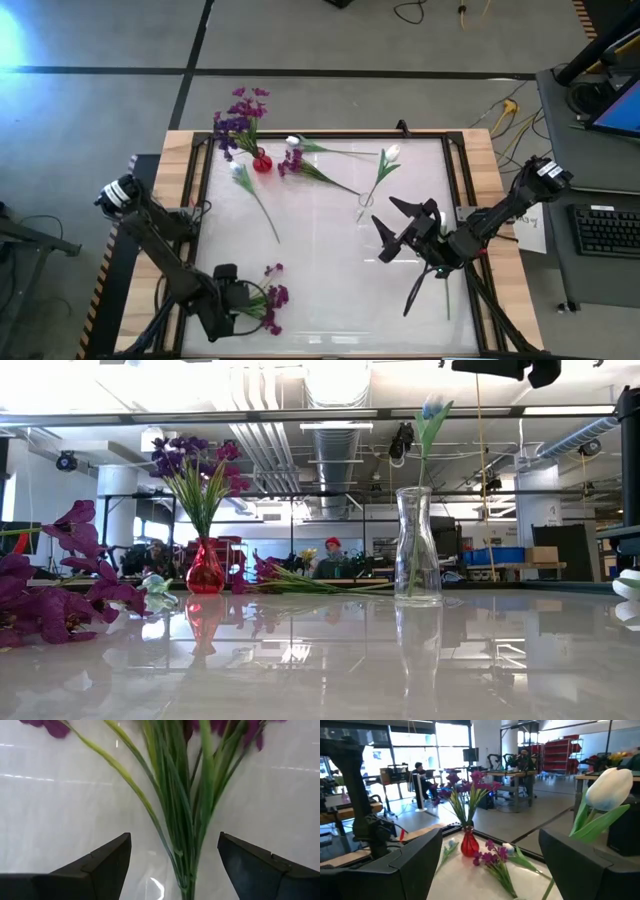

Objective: Sort flowers into vase by color
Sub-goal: Put the light purple flowers into the red vase

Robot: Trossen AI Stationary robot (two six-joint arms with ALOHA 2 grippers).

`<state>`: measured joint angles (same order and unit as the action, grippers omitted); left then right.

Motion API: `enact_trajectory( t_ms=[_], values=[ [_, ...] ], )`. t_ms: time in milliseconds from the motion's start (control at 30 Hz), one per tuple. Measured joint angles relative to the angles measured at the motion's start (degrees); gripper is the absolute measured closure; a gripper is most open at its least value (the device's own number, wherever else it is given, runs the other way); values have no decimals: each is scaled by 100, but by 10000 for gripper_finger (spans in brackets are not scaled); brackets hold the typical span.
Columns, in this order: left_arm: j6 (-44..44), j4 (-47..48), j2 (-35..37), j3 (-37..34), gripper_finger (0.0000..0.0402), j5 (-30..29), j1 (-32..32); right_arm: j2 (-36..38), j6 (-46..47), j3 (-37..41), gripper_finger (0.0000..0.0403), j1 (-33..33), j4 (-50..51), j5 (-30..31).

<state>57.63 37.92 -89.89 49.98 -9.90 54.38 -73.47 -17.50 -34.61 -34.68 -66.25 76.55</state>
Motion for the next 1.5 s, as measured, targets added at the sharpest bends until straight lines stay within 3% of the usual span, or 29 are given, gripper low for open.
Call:
enact_trajectory(
  t_ms=[167,300,400,633,733,867,1000,1133,1233,1367,1500],
  values=[
    [11,-83,-330,-2,119,73,29,-19,32,0,78,2,3,0],
    [13,-116,-499,11,154,292,29,-20,52,0,78,0,9,-1],
    [11,-164,-516,18,212,375,34,-20,48,0,78,0,21,-2],
    [-142,-90,-339,-13,386,437,31,-22,263,-2,78,0,328,-7],
    [-160,-95,-105,-15,388,414,34,-22,366,-2,78,-19,499,-12],
    [-306,-83,383,60,399,-121,33,-24,402,-2,78,-99,606,-29],
    [-853,-106,955,354,400,-1317,31,-24,358,-2,78,-213,754,-308],
    [-1846,-274,1433,724,401,-2627,-38,-33,602,-19,78,-232,989,-1303],
    [-3038,-915,1709,817,401,-3307,-173,-151,987,-180,79,-129,1410,-1876],
    [-4910,-2289,1953,672,401,-3184,-549,-603,1156,-738,79,85,2062,-2009],
    [-5937,-3128,2017,445,401,-2658,-1106,-1188,899,-1484,79,256,2291,-2478]
  ],
)
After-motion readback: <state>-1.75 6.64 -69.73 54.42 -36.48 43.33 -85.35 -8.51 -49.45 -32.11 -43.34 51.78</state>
